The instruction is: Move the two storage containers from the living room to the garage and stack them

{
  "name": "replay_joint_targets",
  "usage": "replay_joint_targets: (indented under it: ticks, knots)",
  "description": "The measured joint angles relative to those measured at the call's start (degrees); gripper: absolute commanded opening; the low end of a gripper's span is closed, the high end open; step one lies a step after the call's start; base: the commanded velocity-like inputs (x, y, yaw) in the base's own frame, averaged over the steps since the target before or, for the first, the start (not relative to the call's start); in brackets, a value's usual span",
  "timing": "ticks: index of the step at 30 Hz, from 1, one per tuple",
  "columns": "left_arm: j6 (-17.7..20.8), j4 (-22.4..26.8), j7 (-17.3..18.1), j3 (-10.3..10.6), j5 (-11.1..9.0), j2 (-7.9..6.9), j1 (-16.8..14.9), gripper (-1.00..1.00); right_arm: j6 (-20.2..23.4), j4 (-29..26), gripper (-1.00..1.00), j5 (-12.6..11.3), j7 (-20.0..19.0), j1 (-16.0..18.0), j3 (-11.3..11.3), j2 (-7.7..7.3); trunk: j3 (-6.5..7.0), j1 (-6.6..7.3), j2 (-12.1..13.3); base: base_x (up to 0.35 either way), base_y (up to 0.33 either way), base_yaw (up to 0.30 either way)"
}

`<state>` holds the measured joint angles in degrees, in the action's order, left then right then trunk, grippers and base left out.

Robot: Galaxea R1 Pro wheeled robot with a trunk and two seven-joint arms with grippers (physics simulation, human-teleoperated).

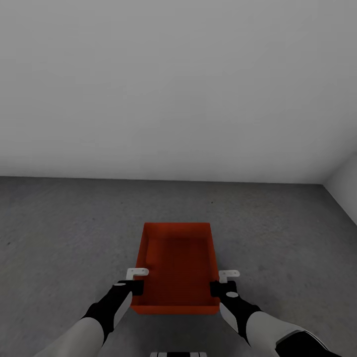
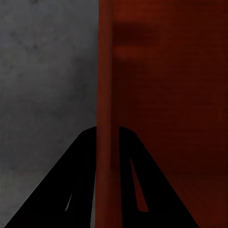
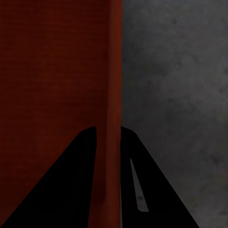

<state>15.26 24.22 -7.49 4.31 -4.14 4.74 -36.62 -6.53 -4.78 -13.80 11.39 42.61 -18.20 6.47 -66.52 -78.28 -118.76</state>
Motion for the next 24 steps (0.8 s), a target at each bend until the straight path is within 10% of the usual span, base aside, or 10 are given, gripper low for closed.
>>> replay_joint_targets:
  ticks: [24]
  knots:
    - [0.01,0.06,0.02,0.10,-0.08,-0.05,0.00,-1.00,-0.02,-0.01,-1.00,0.05,0.01,0.00,0.08,0.03,0.00,0.00,0.00,0.000,0.000,0.000]
